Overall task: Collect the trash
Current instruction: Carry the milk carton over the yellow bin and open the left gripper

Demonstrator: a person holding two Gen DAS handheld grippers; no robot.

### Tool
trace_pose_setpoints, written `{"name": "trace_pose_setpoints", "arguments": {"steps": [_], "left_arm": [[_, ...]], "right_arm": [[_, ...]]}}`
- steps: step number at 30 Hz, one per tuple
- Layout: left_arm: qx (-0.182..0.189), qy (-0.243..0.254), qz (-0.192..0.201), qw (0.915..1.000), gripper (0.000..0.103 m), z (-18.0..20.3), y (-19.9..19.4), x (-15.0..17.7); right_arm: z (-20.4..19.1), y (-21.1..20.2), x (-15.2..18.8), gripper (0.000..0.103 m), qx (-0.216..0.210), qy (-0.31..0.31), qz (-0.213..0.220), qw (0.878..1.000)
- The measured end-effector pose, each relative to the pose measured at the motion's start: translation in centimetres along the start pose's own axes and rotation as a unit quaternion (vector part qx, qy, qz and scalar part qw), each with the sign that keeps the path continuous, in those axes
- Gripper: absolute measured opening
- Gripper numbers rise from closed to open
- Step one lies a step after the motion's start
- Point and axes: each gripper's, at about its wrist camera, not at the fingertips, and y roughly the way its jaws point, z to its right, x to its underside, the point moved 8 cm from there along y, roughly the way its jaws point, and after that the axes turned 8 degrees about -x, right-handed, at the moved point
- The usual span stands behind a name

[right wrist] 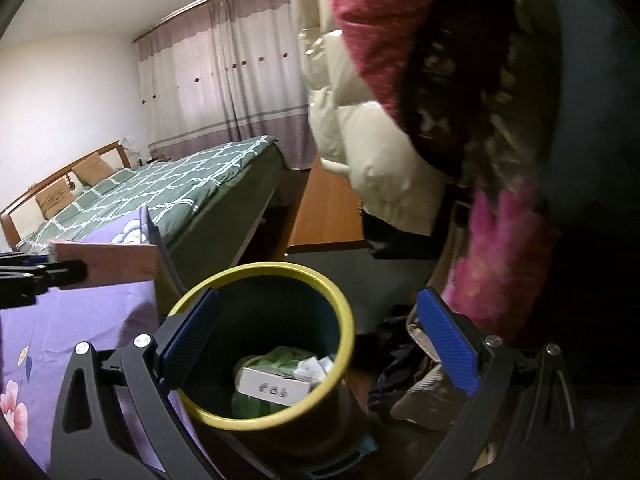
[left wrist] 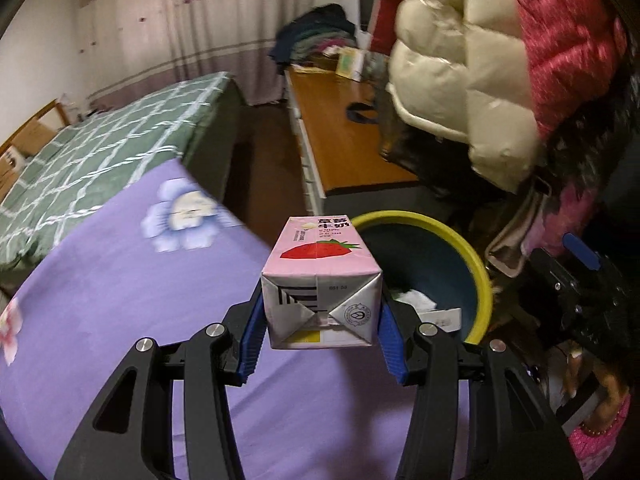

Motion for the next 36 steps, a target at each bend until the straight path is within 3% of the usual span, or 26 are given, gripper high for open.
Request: {"name": "trace_pose_setpoints", "arguments": {"steps": [7, 20, 22, 24, 25, 31, 36], "left_arm": [[0.01, 0.025, -0.035, 0.999, 0.05, 4.6, 4.5, -0.4], [0.025, 0.03, -0.085, 0.9956, 0.05, 7.6, 9.1, 1.1], [0.029, 0.028, -0.088, 0.9953, 0.057, 7.7, 9.2, 1.2], [0.026, 0.024, -0.081, 0.9961, 0.078, 7.5, 8.7, 1.1], [0.022, 0.021, -0.07, 0.997, 0.081, 7.2, 8.1, 1.0], [0.006, -0.02, -0.016, 0.9997, 0.095, 3.1, 1.9, 1.1], [-0.046, -0.065, 0.058, 0.9951, 0.098, -2.8, -6.2, 3.1]], "right_arm": [[1.9, -0.6, 0.3, 0.094, 0.005, 0.018, 0.004, 1.0], [2.5, -0.5, 0.6, 0.094, -0.002, 0.024, -0.004, 1.0], [2.4, -0.5, 0.5, 0.094, -0.002, 0.024, -0.003, 1.0], [2.4, -0.6, 0.5, 0.094, -0.003, 0.024, -0.003, 1.0], [2.3, -0.7, 0.5, 0.094, -0.004, 0.024, -0.003, 1.0], [1.5, -1.4, 0.6, 0.094, -0.018, 0.024, -0.01, 1.0], [-1.3, -2.1, 0.6, 0.094, -0.052, 0.006, -0.022, 0.998]]}}
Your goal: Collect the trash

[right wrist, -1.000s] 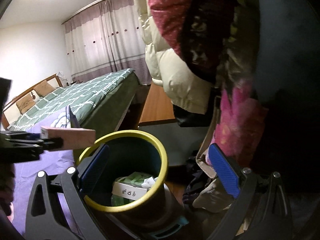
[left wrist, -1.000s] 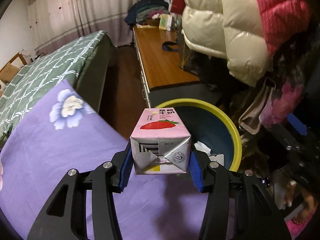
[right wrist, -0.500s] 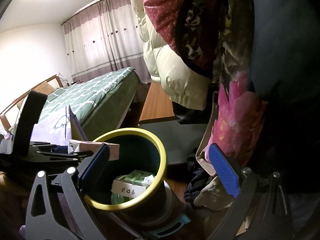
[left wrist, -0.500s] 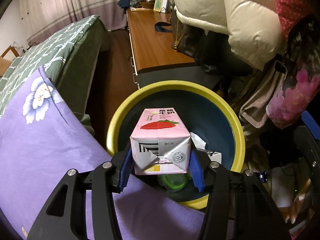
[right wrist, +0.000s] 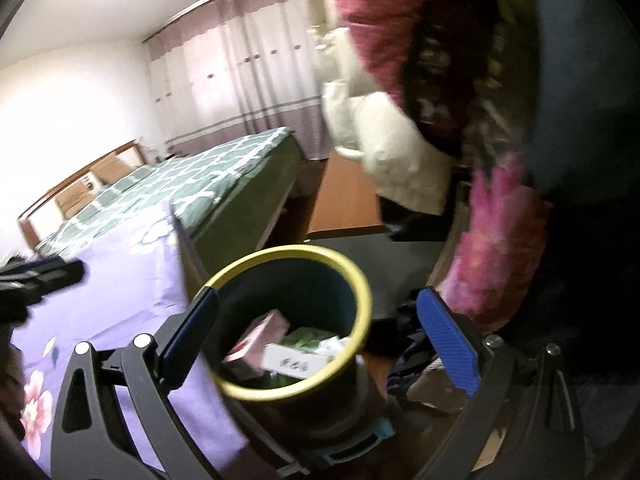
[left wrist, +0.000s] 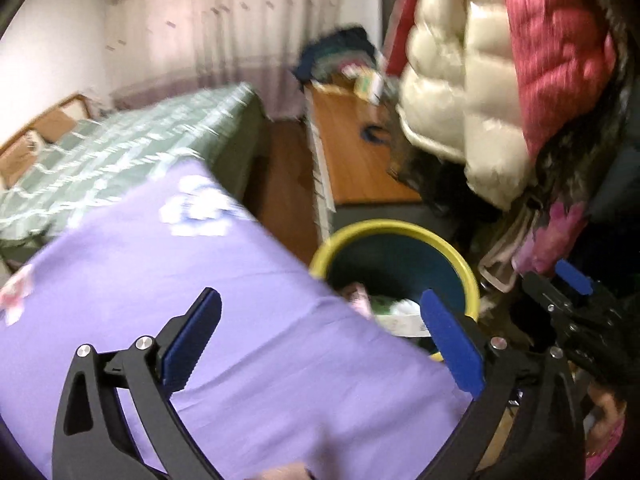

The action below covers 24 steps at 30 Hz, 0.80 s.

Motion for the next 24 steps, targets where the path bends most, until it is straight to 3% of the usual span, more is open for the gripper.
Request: {"name": "trace_pose_setpoints", "arguments": {"steps": [4, 13, 19, 24], "left_arm": [[-0.074, -0.059, 0.04, 0.9947, 0.098, -6.9, -5.0, 1.7], [-0.194, -0.166, 0.072, 0.9641, 0.098, -18.8, -15.5, 9.4], [-0.241, -0.194, 0.095, 0.9463, 0.098, -21.5, -21.3, 13.3], [-0.245, -0.203, 0.111, 0.9416, 0.098, -21.3, -23.7, 14.4]], "right_arm": [[-3.4, -0.5, 0.0, 0.096, -0.033, -0.03, -0.005, 0.999], [-9.7, -1.7, 0.3, 0.096, -0.085, -0.081, -0.011, 0.993], [-11.6, -3.0, 0.7, 0.096, -0.099, -0.096, -0.01, 0.99], [-12.2, -4.5, 1.1, 0.096, -0.104, -0.103, -0.006, 0.989]]}}
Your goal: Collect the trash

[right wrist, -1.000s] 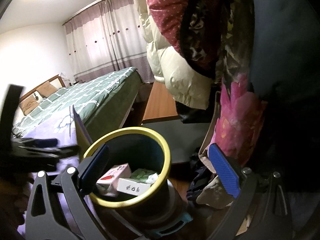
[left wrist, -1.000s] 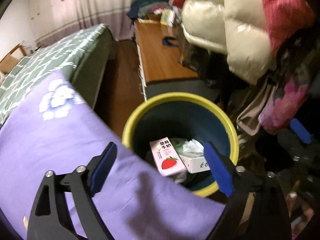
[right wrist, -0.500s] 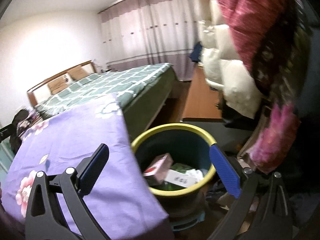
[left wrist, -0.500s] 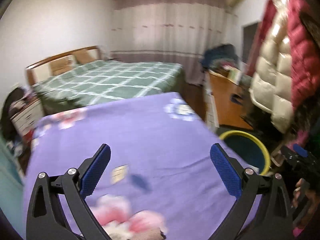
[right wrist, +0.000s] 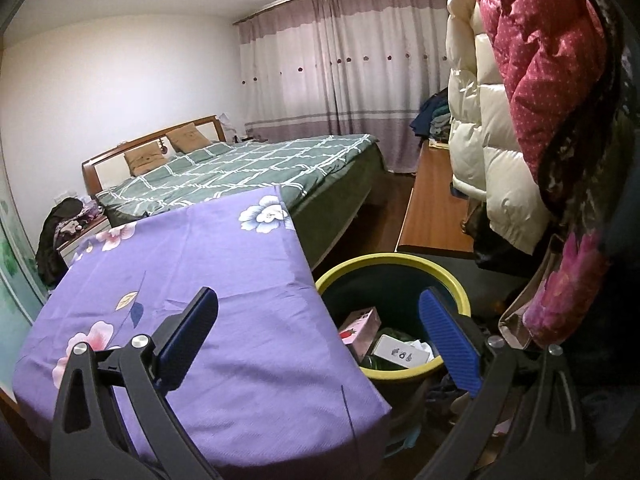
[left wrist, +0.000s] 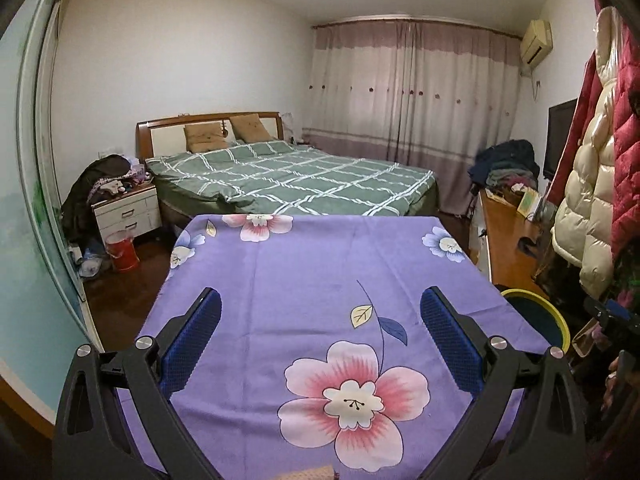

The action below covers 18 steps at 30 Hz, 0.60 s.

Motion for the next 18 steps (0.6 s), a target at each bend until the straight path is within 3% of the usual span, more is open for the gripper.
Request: {"name": "trace_pose_setpoints", "arguments": {"steps": [18], "left_arm": [[-0.006, -0.002, 0.004, 1.0, 0.098, 0.4, -2.3, 0.8]], "right_arm": [[-1.7, -2.1, -0.5, 0.096, -0.012, -0.013, 0.015, 1.0]]}}
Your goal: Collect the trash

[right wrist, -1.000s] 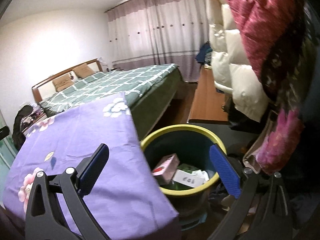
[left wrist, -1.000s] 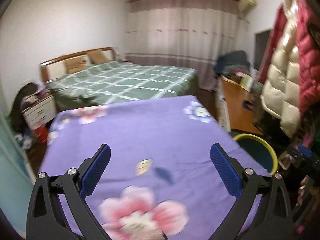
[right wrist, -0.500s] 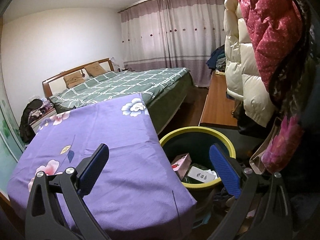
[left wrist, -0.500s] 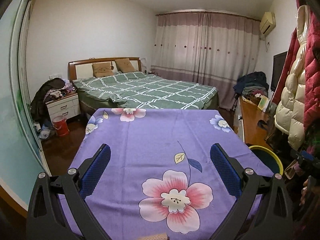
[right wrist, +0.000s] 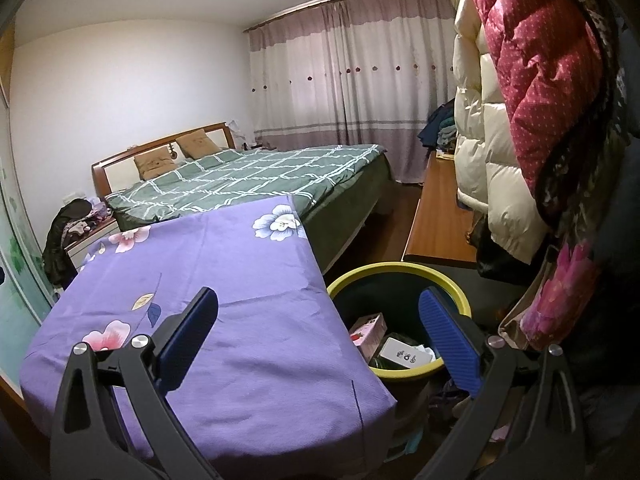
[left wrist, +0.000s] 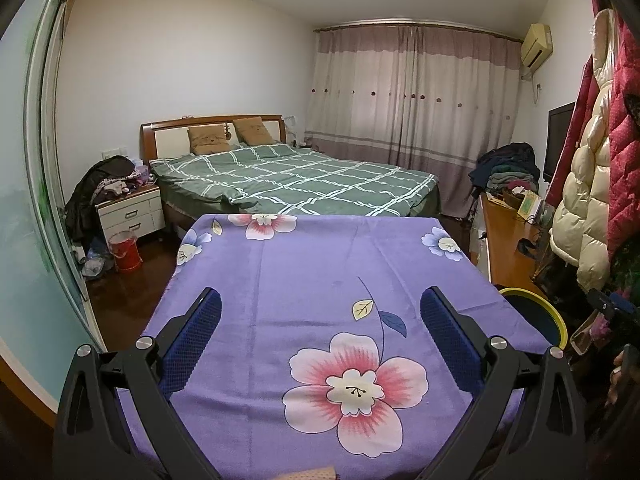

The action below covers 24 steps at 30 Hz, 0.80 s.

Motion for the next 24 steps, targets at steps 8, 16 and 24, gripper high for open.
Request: {"name": "trace_pose_setpoints", "arguments": {"steps": [8, 16, 24], "left_arm": [[-0.001, -0.001, -0.002, 1.0, 0.098, -0.2, 0.3, 0.0], [-0.005, 0.0, -0.004, 1.0, 0.098, -0.2, 0.6, 0.4], [-0.005, 0.003, -0.008, 0.9999, 0.098, -0.1, 1.0, 0.4]], "right_arm": [[-0.6, 0.0, -0.3, 0.096, -0.002, -0.006, 0.0, 1.0], [-0.9, 0.3, -0.3, 0.096, -0.003, -0.008, -0.002, 1.0], [-0.7, 0.5, -0.2, 0.096, -0.004, -0.005, -0.004, 1.0]]}}
